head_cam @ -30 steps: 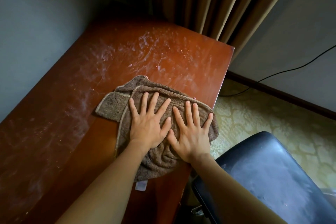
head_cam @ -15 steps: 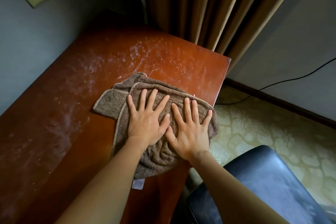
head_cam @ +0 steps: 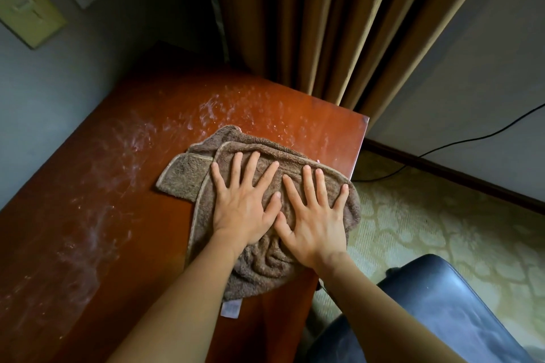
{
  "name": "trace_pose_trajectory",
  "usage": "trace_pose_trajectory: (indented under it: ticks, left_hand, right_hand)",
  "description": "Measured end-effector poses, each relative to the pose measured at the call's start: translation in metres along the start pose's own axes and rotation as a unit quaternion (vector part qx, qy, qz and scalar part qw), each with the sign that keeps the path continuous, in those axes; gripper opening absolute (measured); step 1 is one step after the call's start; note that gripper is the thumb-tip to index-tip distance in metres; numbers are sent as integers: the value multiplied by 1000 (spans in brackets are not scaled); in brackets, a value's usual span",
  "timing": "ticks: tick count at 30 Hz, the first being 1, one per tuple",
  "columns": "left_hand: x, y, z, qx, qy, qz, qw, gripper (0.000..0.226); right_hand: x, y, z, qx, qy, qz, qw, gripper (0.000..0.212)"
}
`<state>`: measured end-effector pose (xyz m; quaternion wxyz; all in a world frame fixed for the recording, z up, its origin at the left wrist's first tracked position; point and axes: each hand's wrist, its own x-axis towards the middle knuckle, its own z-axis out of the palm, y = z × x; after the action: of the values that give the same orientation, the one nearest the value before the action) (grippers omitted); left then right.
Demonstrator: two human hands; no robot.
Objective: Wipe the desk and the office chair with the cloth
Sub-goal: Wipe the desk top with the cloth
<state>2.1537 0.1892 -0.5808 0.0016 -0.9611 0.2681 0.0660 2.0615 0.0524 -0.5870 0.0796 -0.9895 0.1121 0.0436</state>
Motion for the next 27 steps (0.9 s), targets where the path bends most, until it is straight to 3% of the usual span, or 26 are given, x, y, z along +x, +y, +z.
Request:
trace_pose_trajectory:
  ticks: [27]
  left_hand:
    - [136,21,-18,0,33,42,999,66]
  right_hand:
    - [115,60,-23,12,17,21,1000,71]
